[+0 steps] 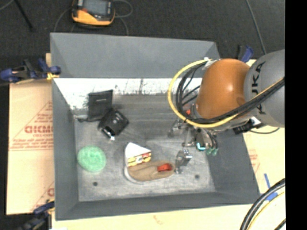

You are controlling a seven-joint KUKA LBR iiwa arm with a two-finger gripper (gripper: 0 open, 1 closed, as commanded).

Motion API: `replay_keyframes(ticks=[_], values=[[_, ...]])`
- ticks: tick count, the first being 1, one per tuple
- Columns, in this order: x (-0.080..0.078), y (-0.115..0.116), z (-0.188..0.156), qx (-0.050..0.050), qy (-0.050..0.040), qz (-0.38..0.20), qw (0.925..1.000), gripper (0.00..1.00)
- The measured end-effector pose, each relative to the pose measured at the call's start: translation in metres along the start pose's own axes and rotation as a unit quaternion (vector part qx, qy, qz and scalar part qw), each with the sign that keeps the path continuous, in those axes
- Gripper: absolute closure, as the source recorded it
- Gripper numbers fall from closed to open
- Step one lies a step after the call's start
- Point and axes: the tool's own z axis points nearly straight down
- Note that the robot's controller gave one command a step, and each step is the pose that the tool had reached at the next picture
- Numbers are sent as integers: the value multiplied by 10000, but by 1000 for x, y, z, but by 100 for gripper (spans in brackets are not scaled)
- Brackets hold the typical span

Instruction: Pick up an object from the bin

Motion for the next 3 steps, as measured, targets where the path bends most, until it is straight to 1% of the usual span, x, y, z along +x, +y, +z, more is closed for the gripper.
replay_keyframes(ticks=[1, 2, 3], values=[[-2, 0, -4, 1, -38, -1, 10000, 0], [-16, 47, 65, 7, -60, -518, 9986, 0], [13, 77, 63, 8, -26, -1084, 9941, 0]])
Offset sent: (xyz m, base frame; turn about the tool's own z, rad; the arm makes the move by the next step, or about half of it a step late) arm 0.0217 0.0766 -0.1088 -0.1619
